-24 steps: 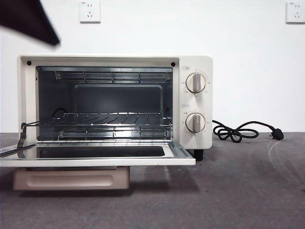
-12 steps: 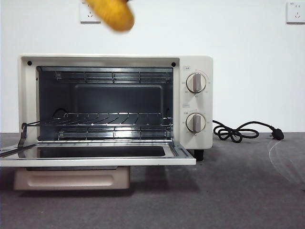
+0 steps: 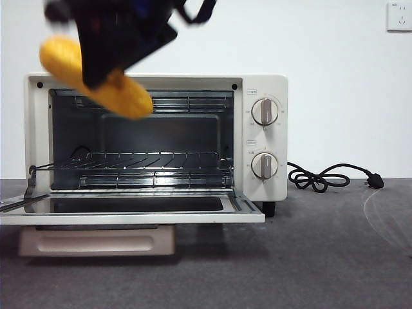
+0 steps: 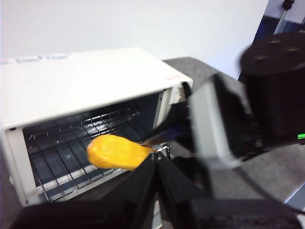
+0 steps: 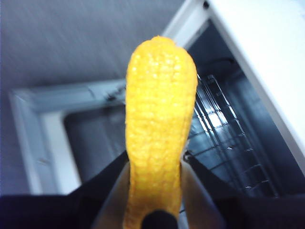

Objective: Take the corn from the table,put the corn in the oven

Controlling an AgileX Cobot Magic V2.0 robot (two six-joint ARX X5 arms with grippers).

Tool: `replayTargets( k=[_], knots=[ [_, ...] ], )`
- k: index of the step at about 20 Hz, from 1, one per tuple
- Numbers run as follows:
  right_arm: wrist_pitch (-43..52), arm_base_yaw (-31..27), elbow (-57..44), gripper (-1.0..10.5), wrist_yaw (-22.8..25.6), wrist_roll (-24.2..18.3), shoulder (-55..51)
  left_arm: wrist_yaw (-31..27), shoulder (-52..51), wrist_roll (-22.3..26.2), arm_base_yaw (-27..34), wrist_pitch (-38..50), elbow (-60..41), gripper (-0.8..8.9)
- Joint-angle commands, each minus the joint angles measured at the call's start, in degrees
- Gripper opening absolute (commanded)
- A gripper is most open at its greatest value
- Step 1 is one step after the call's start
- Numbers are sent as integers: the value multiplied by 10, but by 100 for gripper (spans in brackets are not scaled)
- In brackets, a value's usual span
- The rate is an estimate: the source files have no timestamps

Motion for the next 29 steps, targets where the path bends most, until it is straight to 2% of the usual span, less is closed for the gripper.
replayTargets(
  k=[1, 4, 10, 18, 19, 21, 24, 27, 29],
  knots=[
    [-8, 0, 27, -12, 29, -83, 48, -2, -2, -6, -1, -1, -1, -5],
    [-8, -3, 54, -12, 75, -131, 89, -2, -2, -6, -1, -1, -1, -4],
    [56, -19, 77, -12, 174, -172, 150, -2, -2, -5, -1, -6, -1, -5],
    [77, -71, 77, 5, 188, -170, 175, -17, -2, -1, -1, -23, -1, -4],
    [77, -71, 77, 24, 187, -171, 175, -17, -2, -1, -1, -23, -1, -5],
    [77, -71, 77, 146, 179, -170, 175, -17, -2, -1, -1, -22, -1, -4],
    [78, -70, 77, 257, 172, -167, 175, -17, -2, -2, -1, -25, -1, -4],
    [77, -70, 77, 400, 172, -132, 175, -17, -2, -2, -1, -26, -1, -5],
    [77, -70, 77, 447, 178, -121, 175, -17, -2, -2, -1, -27, -1, -4]
  ],
)
